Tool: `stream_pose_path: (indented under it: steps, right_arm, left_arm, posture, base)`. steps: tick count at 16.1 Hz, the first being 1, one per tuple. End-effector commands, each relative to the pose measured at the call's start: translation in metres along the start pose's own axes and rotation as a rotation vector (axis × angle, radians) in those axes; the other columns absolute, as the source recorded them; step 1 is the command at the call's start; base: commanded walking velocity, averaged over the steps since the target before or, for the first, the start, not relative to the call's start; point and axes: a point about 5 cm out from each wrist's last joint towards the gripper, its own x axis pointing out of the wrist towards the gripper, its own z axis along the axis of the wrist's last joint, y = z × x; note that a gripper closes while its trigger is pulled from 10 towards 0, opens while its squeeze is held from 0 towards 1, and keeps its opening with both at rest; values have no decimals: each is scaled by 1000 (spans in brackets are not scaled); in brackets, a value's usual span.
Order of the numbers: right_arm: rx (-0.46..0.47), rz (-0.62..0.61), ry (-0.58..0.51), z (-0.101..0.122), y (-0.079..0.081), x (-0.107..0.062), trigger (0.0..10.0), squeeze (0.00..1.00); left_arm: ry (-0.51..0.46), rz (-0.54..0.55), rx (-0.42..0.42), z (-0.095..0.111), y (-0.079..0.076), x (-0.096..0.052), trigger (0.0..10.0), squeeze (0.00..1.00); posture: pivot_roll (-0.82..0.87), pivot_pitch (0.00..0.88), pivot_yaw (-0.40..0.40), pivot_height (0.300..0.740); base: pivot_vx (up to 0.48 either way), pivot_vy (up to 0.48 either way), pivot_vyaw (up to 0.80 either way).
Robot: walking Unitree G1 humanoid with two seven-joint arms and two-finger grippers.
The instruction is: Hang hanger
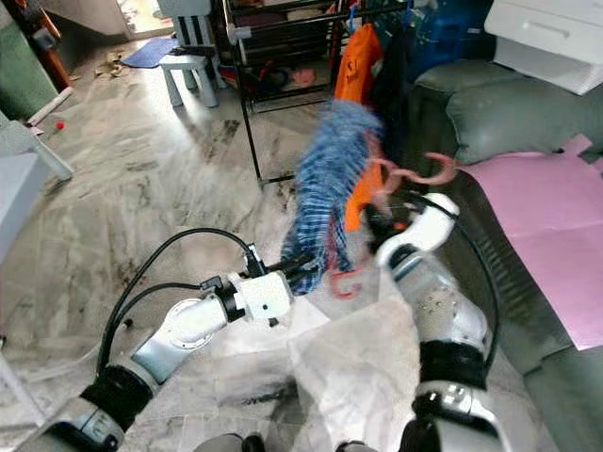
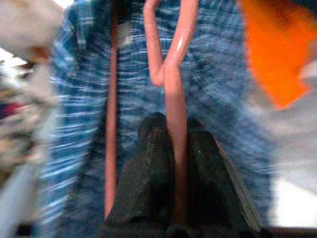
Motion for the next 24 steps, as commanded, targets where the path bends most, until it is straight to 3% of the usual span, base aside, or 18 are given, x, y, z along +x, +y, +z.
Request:
stream_pose_path:
  steps: [1, 2, 3, 5, 6, 7, 8, 10, 12, 14, 17, 20, 24]
  right_arm:
    - [-86, 176, 69, -7, 22, -9, 10000, 0]
    - [-151, 224, 140, -18, 25, -15, 10000, 0]
    - [-131, 209, 162, -22, 22, -17, 10000, 0]
    - [-146, -11, 166, -22, -8, -15, 10000, 0]
    - [-194, -10, 224, -26, -13, -19, 10000, 0]
    - [-378, 57, 300, -34, -13, -27, 10000, 0]
    - [-657, 67, 429, -43, -27, -41, 10000, 0]
    - [-803, 47, 515, -41, -43, -55, 10000, 0]
    - [-916, 101, 584, -41, -46, -64, 10000, 0]
    - [-1068, 243, 678, -44, -43, -76, 10000, 0]
    - [-1117, 330, 716, -46, -39, -83, 10000, 0]
    - [-1116, 389, 699, -47, -34, -83, 10000, 0]
    - [-1113, 231, 585, -49, -42, -63, 10000, 0]
  left_arm:
    - [61, 18, 85, -9, 4, -2, 10000, 0]
    - [76, 71, 106, -11, 13, -3, 10000, 0]
    - [76, 99, 122, -10, 20, -3, 10000, 0]
    - [98, 170, 182, -13, 32, -6, 10000, 0]
    - [113, 191, 202, -15, 35, -7, 10000, 0]
    - [134, 208, 210, -19, 39, -10, 10000, 0]
    - [155, 249, 214, -23, 47, -14, 10000, 0]
    - [173, 312, 228, -27, 59, -18, 10000, 0]
    - [189, 387, 201, -29, 69, -20, 10000, 0]
    - [186, 411, 154, -30, 72, -18, 10000, 0]
    - [171, 363, 151, -29, 66, -15, 10000, 0]
    - [81, 218, 119, -23, 48, -12, 10000, 0]
    - [-46, 112, -4, -7, 29, -7, 10000, 0]
  posture:
    - [-64, 59, 53, 740]
    - [-66, 59, 53, 740]
    - [-66, 59, 52, 740]
    - [-69, 59, 51, 740]
    - [-68, 60, 52, 740]
    - [-67, 60, 52, 740]
    - [-67, 60, 52, 740]
    - [-70, 62, 53, 740]
    - [-71, 63, 55, 740]
    - [-75, 61, 61, 740]
    - [-75, 61, 65, 740]
    - [-72, 60, 68, 740]
    - [-66, 58, 70, 740]
  base:
    - [0, 0, 0]
    - [0, 0, 0]
    - [0, 0, 0]
    - [0, 0, 0]
    - [0, 0, 0]
    - [0, 0, 0]
    - [0, 0, 0]
    - [0, 0, 0]
    - [0, 0, 0]
    - [0, 0, 0]
    - [0, 0, 0]
    - [0, 0, 0]
    - [0, 0, 0]
